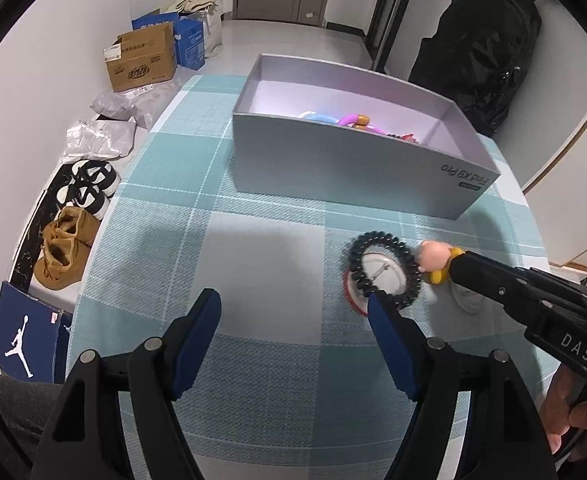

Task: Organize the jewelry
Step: 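Grasp the yellow duck charm with the right gripper, then grasp the black coiled bracelet with the left gripper while the right lifts the duck charm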

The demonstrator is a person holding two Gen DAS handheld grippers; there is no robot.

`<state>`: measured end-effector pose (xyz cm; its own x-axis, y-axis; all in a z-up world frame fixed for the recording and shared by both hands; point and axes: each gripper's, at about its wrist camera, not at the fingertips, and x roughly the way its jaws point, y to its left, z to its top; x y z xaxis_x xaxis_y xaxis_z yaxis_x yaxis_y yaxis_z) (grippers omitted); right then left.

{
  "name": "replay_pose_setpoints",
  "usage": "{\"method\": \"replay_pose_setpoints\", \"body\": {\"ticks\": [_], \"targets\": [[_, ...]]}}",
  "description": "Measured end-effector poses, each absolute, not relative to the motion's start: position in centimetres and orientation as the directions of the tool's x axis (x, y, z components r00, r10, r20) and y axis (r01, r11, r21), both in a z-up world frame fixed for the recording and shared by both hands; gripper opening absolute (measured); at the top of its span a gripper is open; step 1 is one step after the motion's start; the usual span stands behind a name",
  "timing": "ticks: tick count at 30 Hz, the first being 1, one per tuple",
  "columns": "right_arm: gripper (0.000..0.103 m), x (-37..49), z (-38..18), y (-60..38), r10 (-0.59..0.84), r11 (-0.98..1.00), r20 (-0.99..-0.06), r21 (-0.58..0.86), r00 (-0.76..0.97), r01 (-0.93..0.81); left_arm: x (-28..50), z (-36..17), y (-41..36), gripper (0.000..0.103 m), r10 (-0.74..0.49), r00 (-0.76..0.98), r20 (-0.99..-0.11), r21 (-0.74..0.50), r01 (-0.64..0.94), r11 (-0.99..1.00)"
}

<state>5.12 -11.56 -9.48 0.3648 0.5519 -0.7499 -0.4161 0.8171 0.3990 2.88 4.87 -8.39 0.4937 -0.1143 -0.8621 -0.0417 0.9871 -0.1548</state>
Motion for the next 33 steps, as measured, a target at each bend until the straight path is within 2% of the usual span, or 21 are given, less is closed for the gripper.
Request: {"method": "replay_pose_setpoints", "body": {"ticks": [4, 9, 15, 21, 23, 28, 29, 30, 31, 33], "targets": [[0.009, 4.9, -8.9, -11.9, 0.573, 0.805, -0.73, 0.413, 0.374, -0.426, 3.1, -8.0, 4.7, 0.072, -0.133, 0.504, -0.854, -0.17, -0.028, 0.985], [0.009, 4.7, -8.0, -13.0, 0.586, 0.802, -0.706, 0.436, 0.397, -0.408, 3.9, -7.5, 3.7, 0.072, -0.225, 0.482, -0.847, -0.227, 0.055, 0.972], [0.009, 4.4, -6.7, -15.2, 0.597, 0.8, -0.67, 0.463, 0.441, -0.381, 4.8, -7.8, 1.3, 0.072, -0.177, 0.477, -0.861, -0.124, 0.142, 0.982], [0.009, 4.0, -5.8, -16.8, 0.597, 0.802, -0.651, 0.475, 0.469, -0.361, 5.7, -9.1, 0.5, 0.072, -0.192, 0.415, -0.89, -0.123, 0.186, 0.975], [0.009, 4.1, -5.6, -17.0, 0.601, 0.799, -0.645, 0.483, 0.472, -0.357, 5.8, -9.2, -0.2, 0.072, -0.127, 0.43, -0.894, -0.039, 0.207, 0.978], [0.009, 4.3, -5.2, -17.2, 0.604, 0.797, -0.637, 0.485, 0.479, -0.36, 5.5, -8.9, -0.2, 0.071, -0.127, 0.457, -0.88, -0.025, 0.222, 0.975], [0.009, 4.4, -5.3, -17.2, 0.605, 0.797, -0.637, 0.486, 0.479, -0.36, 5.3, -8.8, -0.2, 0.067, -0.121, 0.464, -0.878, -0.014, 0.227, 0.974], [0.009, 4.3, -5.3, -17.2, 0.607, 0.795, -0.635, 0.489, 0.478, -0.359, 5.2, -8.8, -0.3, 0.056, -0.13, 0.466, -0.875, -0.017, 0.24, 0.971], [0.009, 4.3, -5.3, -17.3, 0.606, 0.795, -0.635, 0.491, 0.478, -0.357, 4.9, -8.7, -0.4, 0.05, -0.142, 0.466, -0.873, -0.019, 0.258, 0.966], [0.009, 4.3, -5.3, -17.4, 0.606, 0.795, -0.635, 0.493, 0.479, -0.353, 4.7, -8.5, -0.8, 0.045, -0.127, 0.472, -0.872, 0.009, 0.274, 0.962]]}}
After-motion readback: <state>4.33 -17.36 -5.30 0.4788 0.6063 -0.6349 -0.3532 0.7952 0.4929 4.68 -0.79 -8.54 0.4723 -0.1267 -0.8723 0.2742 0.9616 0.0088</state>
